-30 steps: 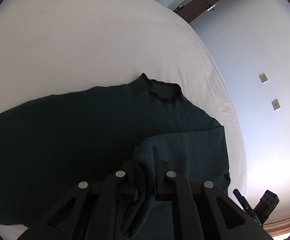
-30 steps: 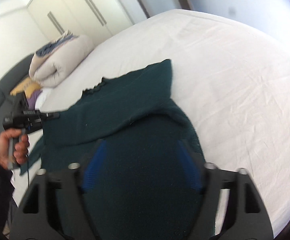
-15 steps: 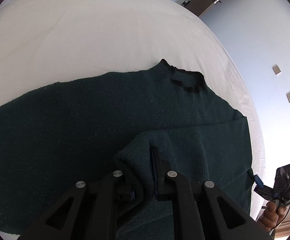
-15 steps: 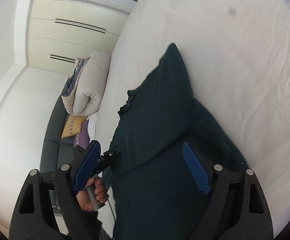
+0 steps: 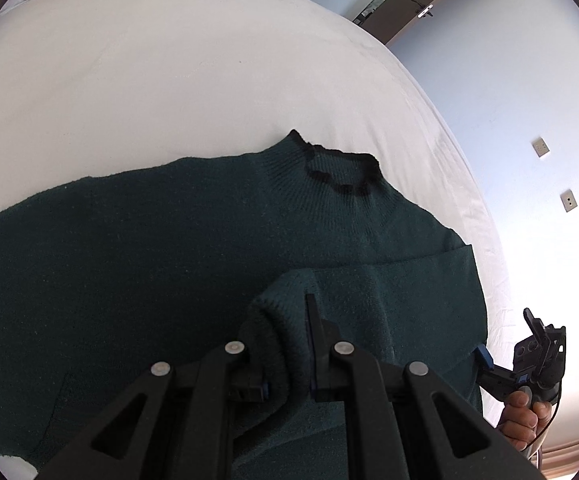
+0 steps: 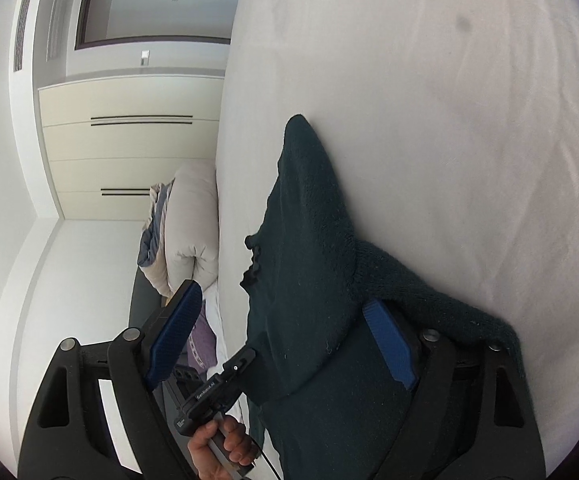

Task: Fold small clothes

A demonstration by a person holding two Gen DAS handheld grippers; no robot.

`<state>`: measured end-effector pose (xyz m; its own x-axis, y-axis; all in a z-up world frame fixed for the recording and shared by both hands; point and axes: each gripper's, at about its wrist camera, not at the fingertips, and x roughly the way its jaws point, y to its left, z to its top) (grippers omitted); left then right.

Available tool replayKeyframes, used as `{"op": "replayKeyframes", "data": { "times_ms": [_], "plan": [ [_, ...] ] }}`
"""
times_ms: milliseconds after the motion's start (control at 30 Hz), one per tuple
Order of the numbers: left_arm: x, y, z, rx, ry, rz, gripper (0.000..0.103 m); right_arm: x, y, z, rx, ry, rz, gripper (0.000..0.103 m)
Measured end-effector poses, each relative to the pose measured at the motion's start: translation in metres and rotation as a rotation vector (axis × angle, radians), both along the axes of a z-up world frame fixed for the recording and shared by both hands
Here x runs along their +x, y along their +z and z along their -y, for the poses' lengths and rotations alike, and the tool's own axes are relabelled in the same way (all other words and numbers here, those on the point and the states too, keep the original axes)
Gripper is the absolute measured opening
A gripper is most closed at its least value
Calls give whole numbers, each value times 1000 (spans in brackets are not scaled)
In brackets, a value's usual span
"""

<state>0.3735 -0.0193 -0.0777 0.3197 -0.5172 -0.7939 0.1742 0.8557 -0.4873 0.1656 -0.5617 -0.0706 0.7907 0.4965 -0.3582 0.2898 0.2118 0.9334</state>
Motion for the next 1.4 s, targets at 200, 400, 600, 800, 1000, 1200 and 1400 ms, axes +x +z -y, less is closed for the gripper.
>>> {"op": "replayKeyframes", "data": {
  "times_ms": [200, 400, 600, 800, 1000, 1200, 1400],
  "plan": [
    [4, -7, 7, 25, 5, -1, 11, -2, 0, 2, -13, -29, 4, 77],
    [3, -12, -10, -1, 6, -15, 48, -15, 18, 10, -49, 62, -21, 80],
    [-10, 7, -20, 195, 7, 27, 90, -13, 74, 29, -158, 176, 68, 80],
    [-29, 44, -10, 248, 48, 222, 89, 72, 73, 17, -229, 318, 43, 80],
    [-19, 20, 26, 246, -63, 232, 78, 139, 43, 24, -155, 331, 20, 80],
    [-22, -17, 38, 344, -85, 229, 76, 127, 32, 11, -187, 425, 4, 80],
    [-23, -15, 36, 310, -64, 239, 80, 75, 30, 5, -153, 482, 25, 80]
  ]
}}
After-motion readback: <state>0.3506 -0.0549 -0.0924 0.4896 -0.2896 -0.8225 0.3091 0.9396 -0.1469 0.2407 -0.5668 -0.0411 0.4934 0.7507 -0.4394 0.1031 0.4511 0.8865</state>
